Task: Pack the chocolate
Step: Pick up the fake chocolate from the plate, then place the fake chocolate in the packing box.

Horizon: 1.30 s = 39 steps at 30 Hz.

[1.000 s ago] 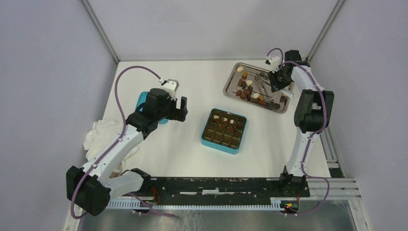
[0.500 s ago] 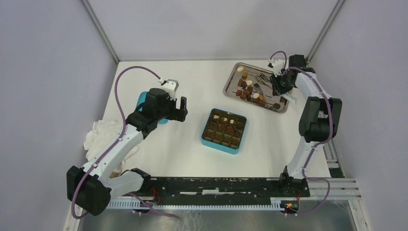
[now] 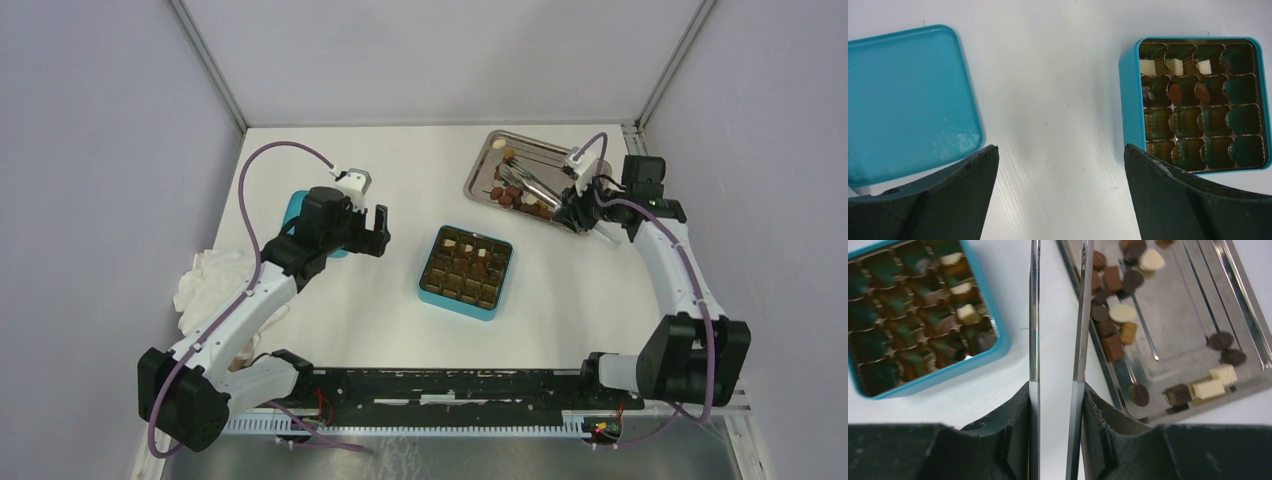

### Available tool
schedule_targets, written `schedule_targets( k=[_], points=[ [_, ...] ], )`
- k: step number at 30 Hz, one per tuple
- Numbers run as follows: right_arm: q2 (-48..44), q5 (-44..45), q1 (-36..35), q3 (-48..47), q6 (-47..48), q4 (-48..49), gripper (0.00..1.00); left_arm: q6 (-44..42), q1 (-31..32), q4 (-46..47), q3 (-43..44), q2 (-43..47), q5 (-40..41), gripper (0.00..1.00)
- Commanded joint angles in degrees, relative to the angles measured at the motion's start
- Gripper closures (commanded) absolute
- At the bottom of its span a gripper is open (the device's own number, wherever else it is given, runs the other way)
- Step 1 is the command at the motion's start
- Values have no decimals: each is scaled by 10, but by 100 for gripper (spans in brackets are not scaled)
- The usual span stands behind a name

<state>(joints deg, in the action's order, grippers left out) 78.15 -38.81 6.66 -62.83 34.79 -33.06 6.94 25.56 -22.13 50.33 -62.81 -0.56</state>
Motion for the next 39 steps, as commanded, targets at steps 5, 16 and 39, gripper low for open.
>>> schedule_targets(
  k=[5,16,39],
  points=[
    [-121,-142,-71,80,141,-40,100,-42,-3,34,-13,29,4,0],
    [-145,-49,-201,165,169,-19,100,-45,-3,35,-15,19,29,1],
    [-66,62,-303,153,135,5,89,-47,-3,34,-13,11,23,2]
  ],
)
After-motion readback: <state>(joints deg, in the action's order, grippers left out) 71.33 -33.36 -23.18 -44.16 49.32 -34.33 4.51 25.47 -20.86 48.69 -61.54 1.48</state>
